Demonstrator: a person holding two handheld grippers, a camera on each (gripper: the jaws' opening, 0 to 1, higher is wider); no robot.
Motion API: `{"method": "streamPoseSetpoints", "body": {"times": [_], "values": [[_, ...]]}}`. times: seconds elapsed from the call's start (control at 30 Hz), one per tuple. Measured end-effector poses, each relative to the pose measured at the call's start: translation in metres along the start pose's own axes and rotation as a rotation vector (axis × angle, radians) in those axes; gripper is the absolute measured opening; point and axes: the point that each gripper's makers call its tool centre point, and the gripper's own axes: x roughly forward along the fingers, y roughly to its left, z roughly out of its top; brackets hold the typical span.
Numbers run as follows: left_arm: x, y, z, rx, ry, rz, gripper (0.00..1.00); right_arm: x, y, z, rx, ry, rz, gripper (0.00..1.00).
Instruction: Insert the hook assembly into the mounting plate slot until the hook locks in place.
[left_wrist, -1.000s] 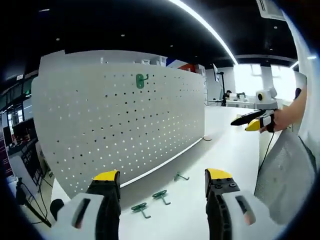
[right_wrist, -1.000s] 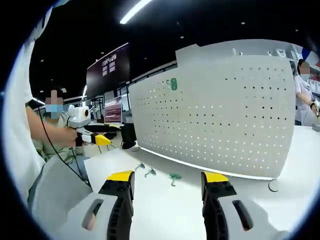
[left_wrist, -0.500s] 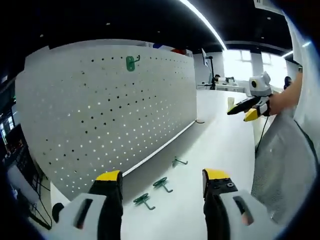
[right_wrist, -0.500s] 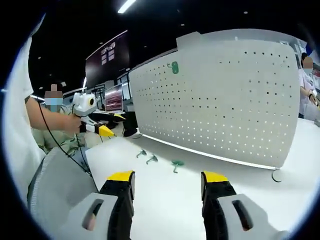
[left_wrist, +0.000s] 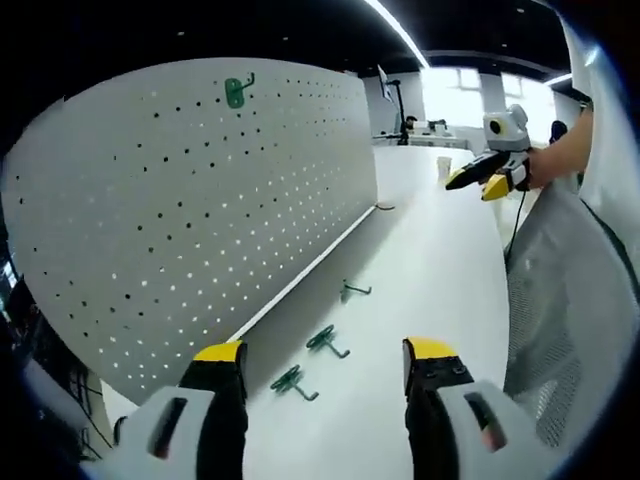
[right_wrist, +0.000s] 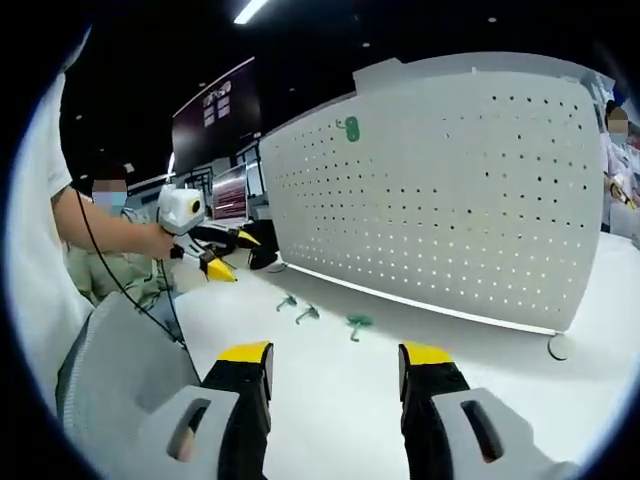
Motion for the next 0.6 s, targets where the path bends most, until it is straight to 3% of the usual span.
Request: {"method": "streamPoseSetpoints", "body": {"times": [0.1, 0.6], "values": [[0.003, -0.001, -0.003, 0.009, 0.013, -0.035, 0.59, 0.0, -0.001, 0.001, 0.0, -0.001, -0.003, 0.48], [0.016, 0.004, -0.024, 0.121, 0.124, -0.127, 0.59, 0.0, -0.001, 0.0, 0.002, 0.004, -0.006, 0.47]]}}
